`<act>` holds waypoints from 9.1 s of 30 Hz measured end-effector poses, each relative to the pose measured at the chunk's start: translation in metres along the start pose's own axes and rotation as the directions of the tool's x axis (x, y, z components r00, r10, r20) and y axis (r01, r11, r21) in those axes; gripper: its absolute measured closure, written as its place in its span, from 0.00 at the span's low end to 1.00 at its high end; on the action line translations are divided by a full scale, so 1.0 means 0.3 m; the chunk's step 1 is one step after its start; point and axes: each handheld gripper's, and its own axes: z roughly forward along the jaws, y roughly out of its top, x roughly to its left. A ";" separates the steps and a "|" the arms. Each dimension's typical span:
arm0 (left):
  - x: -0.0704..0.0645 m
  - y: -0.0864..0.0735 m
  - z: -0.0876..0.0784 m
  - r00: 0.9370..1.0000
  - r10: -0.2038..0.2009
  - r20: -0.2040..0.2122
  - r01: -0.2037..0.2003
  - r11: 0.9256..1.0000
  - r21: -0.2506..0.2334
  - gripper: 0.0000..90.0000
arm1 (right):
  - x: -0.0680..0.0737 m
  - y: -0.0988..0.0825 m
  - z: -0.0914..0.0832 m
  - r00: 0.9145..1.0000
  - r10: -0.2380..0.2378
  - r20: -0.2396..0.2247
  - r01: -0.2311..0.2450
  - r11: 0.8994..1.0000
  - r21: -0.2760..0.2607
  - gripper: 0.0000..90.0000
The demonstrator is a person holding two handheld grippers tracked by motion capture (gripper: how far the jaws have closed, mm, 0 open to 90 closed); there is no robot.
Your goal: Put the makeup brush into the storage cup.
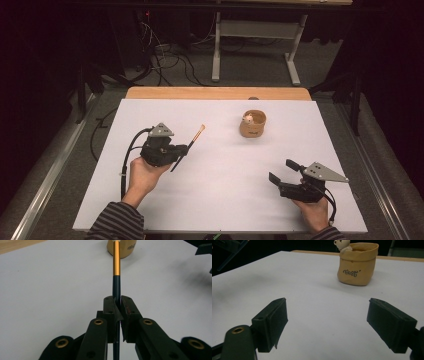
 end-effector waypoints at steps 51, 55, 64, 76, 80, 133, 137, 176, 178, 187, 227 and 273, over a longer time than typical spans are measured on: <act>-0.213 -0.086 0.050 0.981 0.142 0.130 -0.130 0.987 -0.100 0.93 | 0.144 0.064 0.015 0.983 -0.118 -0.143 0.125 0.991 0.043 0.32; -0.228 -0.075 0.057 0.978 0.156 0.138 -0.142 0.984 -0.109 0.93 | 0.164 0.075 0.025 0.979 -0.107 -0.176 0.116 0.992 0.041 0.35; -0.263 -0.062 0.067 0.970 0.194 0.149 -0.178 0.977 -0.114 0.93 | 0.191 0.090 0.047 0.972 -0.079 -0.220 0.091 0.995 0.044 0.40; -0.290 -0.052 0.095 0.960 0.228 0.165 -0.210 0.970 -0.119 0.93 | 0.224 0.112 0.073 0.968 -0.085 -0.237 0.095 0.995 0.033 0.46; -0.293 -0.052 0.097 0.958 0.232 0.166 -0.213 0.969 -0.125 0.93 | 0.225 0.117 0.077 0.967 -0.072 -0.245 0.081 0.996 0.028 0.49; -0.341 -0.064 0.134 0.943 0.280 0.177 -0.257 0.956 -0.143 0.93 | 0.237 0.154 0.135 0.921 0.062 -0.385 -0.061 0.998 0.013 0.79; -0.340 -0.065 0.135 0.944 0.279 0.176 -0.256 0.956 -0.141 0.93 | 0.235 0.154 0.136 0.919 0.069 -0.389 -0.070 0.997 0.013 0.81; -0.297 -0.071 0.062 0.965 0.238 0.113 -0.208 0.952 -0.224 0.57 | 0.233 0.169 0.120 0.904 0.041 -0.425 -0.042 0.999 0.006 0.96; -0.288 -0.074 0.050 0.967 0.231 0.103 -0.203 0.952 -0.230 0.53 | 0.232 0.170 0.118 0.906 0.038 -0.421 -0.038 0.999 0.008 0.96; -0.211 -0.090 -0.048 0.990 0.142 0.026 -0.130 0.954 -0.272 0.45 | 0.227 0.175 0.113 0.911 0.030 -0.411 -0.028 1.000 0.010 0.96; -0.004 -0.303 -0.138 0.983 -0.073 -0.168 0.005 0.928 -0.373 0.34 | 0.212 0.187 0.109 0.926 0.009 -0.376 0.009 0.999 0.045 0.96; 0.001 -0.309 -0.109 0.983 -0.069 -0.172 0.004 0.937 -0.348 0.33 | 0.002 0.432 0.092 0.984 -0.040 -0.172 0.043 0.999 0.019 0.96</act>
